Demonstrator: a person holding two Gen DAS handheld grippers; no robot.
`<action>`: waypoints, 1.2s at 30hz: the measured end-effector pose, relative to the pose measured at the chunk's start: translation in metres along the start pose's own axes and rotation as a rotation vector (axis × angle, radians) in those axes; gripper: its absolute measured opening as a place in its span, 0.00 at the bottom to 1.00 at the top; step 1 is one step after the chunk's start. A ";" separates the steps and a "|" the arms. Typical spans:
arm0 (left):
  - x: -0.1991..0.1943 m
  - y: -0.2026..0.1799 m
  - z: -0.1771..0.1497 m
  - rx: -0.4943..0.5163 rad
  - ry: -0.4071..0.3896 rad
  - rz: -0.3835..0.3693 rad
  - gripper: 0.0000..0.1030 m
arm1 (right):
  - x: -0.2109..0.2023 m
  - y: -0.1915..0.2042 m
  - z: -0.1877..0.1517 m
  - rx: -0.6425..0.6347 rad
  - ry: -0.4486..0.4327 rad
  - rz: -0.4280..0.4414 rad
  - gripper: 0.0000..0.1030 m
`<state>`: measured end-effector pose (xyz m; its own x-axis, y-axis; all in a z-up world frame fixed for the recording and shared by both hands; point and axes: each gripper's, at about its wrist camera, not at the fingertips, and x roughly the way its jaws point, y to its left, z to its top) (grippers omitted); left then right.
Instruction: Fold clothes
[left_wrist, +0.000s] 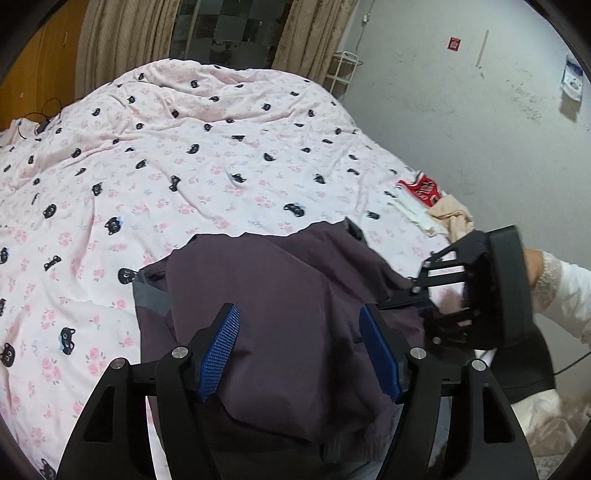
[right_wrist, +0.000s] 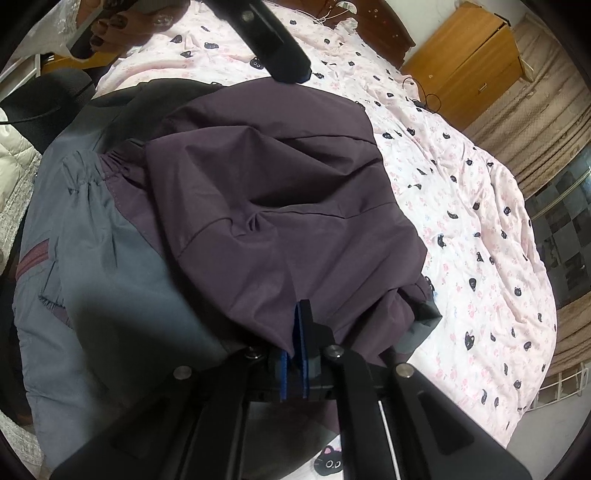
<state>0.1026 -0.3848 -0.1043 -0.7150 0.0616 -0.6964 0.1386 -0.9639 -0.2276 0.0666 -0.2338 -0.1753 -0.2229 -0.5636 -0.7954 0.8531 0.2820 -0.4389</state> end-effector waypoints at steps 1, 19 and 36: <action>0.003 0.000 -0.001 0.001 0.002 0.015 0.61 | -0.001 -0.001 0.000 0.007 -0.001 0.004 0.10; 0.029 0.008 -0.038 -0.007 0.085 0.150 0.61 | -0.038 -0.010 -0.017 0.175 -0.038 0.099 0.57; 0.004 0.016 -0.054 -0.210 -0.029 0.107 0.62 | -0.041 -0.098 -0.032 0.733 -0.140 0.106 0.24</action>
<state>0.1396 -0.3858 -0.1474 -0.7072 -0.0483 -0.7053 0.3521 -0.8892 -0.2922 -0.0232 -0.2134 -0.1135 -0.1019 -0.6691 -0.7361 0.9728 -0.2216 0.0668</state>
